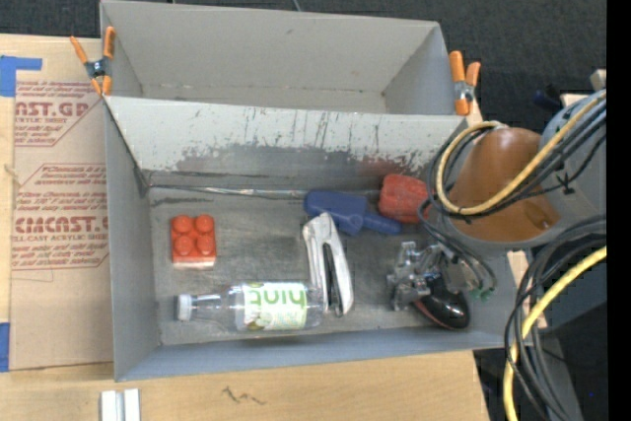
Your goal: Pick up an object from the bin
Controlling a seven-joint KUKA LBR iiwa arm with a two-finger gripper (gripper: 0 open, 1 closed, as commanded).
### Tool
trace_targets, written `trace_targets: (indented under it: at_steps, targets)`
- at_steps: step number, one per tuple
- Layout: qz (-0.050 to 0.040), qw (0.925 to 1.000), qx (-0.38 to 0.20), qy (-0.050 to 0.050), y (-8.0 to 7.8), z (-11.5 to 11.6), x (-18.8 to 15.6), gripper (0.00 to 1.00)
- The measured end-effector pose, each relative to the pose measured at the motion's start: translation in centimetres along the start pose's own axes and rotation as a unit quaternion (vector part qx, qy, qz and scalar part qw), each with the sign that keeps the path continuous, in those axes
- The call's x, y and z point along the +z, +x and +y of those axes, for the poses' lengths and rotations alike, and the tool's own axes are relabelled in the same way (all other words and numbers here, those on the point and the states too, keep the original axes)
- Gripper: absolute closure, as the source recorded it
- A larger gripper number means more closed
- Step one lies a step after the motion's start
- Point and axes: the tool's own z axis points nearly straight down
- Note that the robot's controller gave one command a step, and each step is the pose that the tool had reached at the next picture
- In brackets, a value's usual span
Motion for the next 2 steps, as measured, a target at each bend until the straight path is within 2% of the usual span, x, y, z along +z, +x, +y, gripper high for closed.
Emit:
trace_targets:
  at_steps: [1,2]
  targets:
    - [0.0,1.0,0.0,0.0,0.0,0.0,0.0,1.0]
    - [0.0029,0.9999,0.012,-0.001,0.2,-0.2,-3.9,1.0]
